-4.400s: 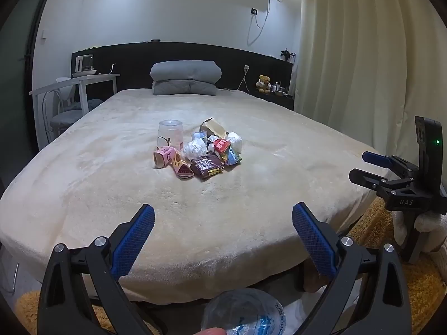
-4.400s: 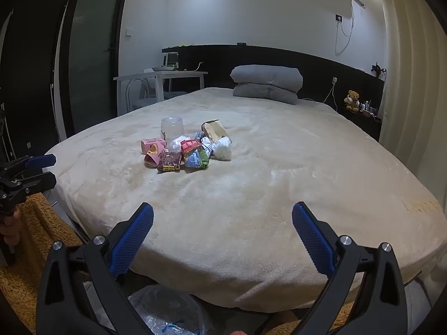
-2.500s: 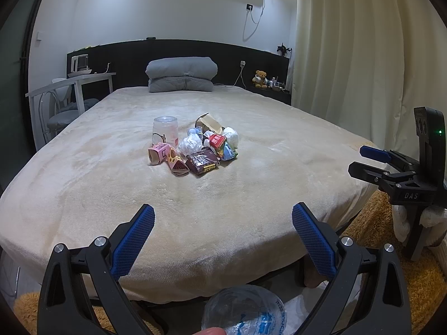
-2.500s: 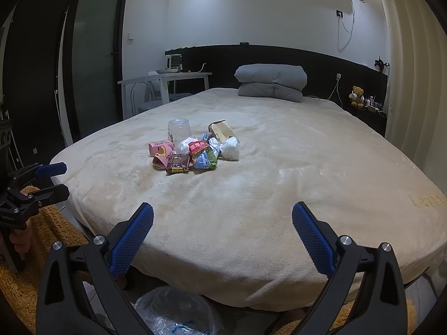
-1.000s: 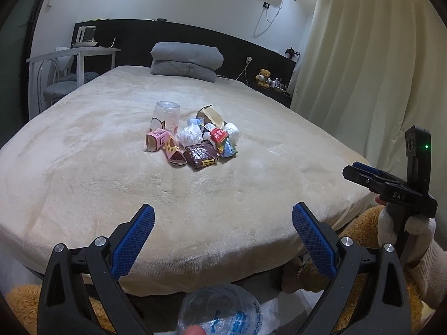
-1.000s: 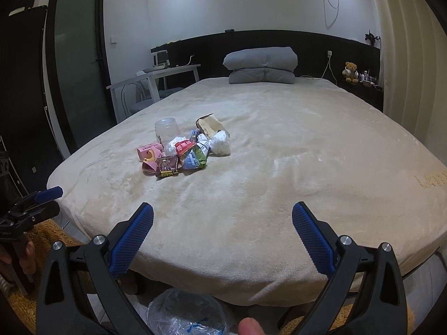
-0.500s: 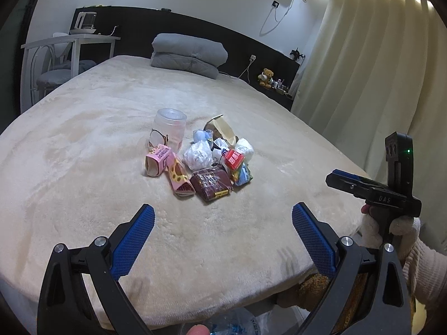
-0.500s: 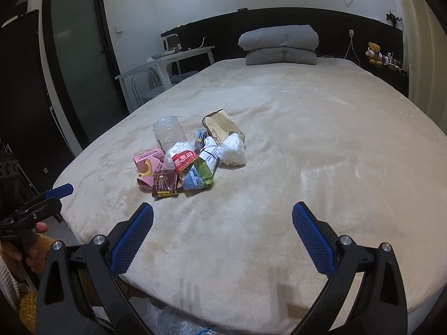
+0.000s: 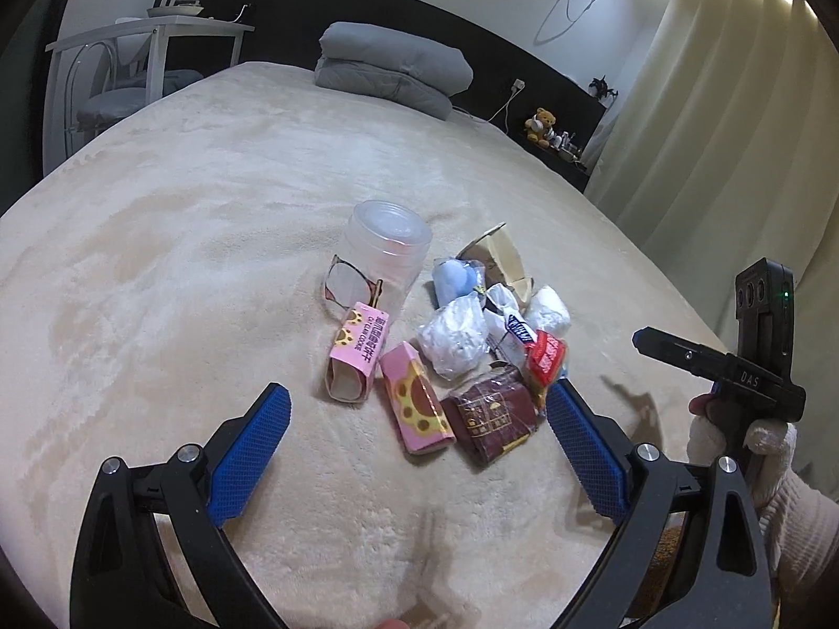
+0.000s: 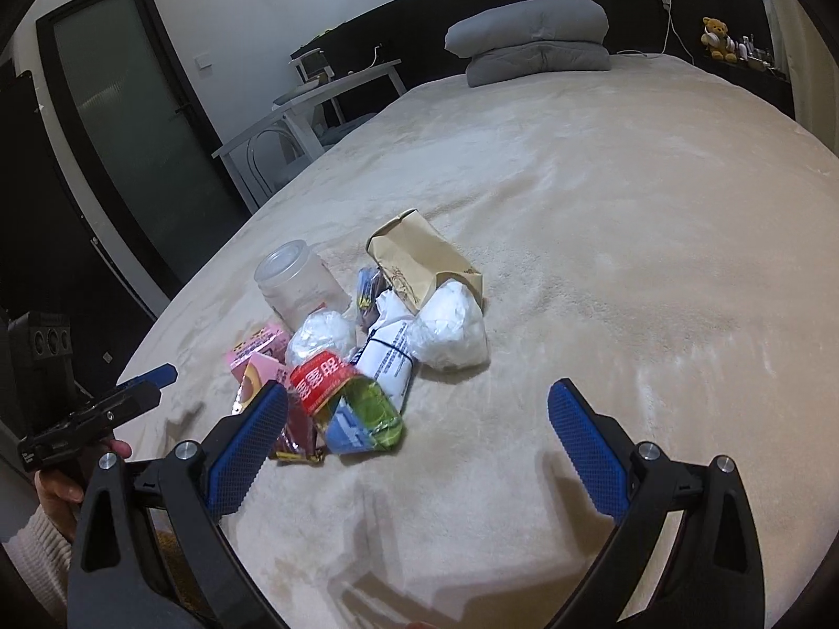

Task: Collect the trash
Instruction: 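Reach the left tool to the pink cookie box while the right tool reaches the white tissue ball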

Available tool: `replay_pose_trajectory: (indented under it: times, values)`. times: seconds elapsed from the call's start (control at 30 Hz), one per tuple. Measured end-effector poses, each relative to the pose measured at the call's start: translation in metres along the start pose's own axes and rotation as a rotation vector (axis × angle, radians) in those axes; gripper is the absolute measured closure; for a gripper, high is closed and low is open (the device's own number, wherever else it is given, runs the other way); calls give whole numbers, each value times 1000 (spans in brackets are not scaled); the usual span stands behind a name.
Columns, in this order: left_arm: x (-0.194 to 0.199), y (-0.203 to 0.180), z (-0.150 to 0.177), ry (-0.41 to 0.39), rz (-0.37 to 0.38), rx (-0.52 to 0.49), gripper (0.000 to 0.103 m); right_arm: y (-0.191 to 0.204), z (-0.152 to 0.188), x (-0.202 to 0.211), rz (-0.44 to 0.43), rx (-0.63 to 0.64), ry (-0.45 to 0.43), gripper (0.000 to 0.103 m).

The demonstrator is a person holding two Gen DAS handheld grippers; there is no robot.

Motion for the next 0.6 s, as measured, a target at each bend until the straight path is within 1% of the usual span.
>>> replay_pose_trajectory:
  times: [0.07,0.1,0.17,0.2,0.27,0.3,0.4,0.43,0.47,0.53,0.57,0.6]
  values:
    - [-7,4,-2,10,-12,5,8,-3,-4,-13,7,-7,14,8]
    - [-11,6,-3,16,-14,5,11,-4,-6,-19,5,-12,21,9]
    - [-20,11,-4,39,-26,-6,20,-7,-9,-28,-1,-24,32,11]
    - [-25,14,-4,50,-34,-7,21,-7,-10,-33,-8,-32,34,14]
    - [-33,23,-5,62,-46,3,29,-8,-13,-40,-16,-43,41,20]
    - [-36,27,-5,65,-51,10,30,-8,-14,-43,-18,-48,42,22]
    - [-43,36,-8,67,-60,17,30,-7,-15,-49,-23,-40,49,23]
    - [-45,37,-8,71,-52,20,35,-7,-16,-50,-26,-37,51,23]
    - [-47,38,-8,76,-50,24,37,-6,-17,-53,-26,-33,53,25]
    - [-49,40,-6,84,-63,30,39,-6,-17,-56,-25,-31,55,27]
    - [-49,42,-6,83,-71,41,46,-6,-17,-57,-27,-32,58,27]
    - [-50,43,-5,85,-76,48,48,-6,-17,-59,-28,-33,59,27]
Point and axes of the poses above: each gripper's, at about its wrist camera, not at the fingertips, and x roughly against the way its jaws point, y to its left, z to its underside, the point moved 4 cm from there along -x, roughly the way its jaws point, and after that the axes turned 1 degree about -x, right-handed, at the moved point
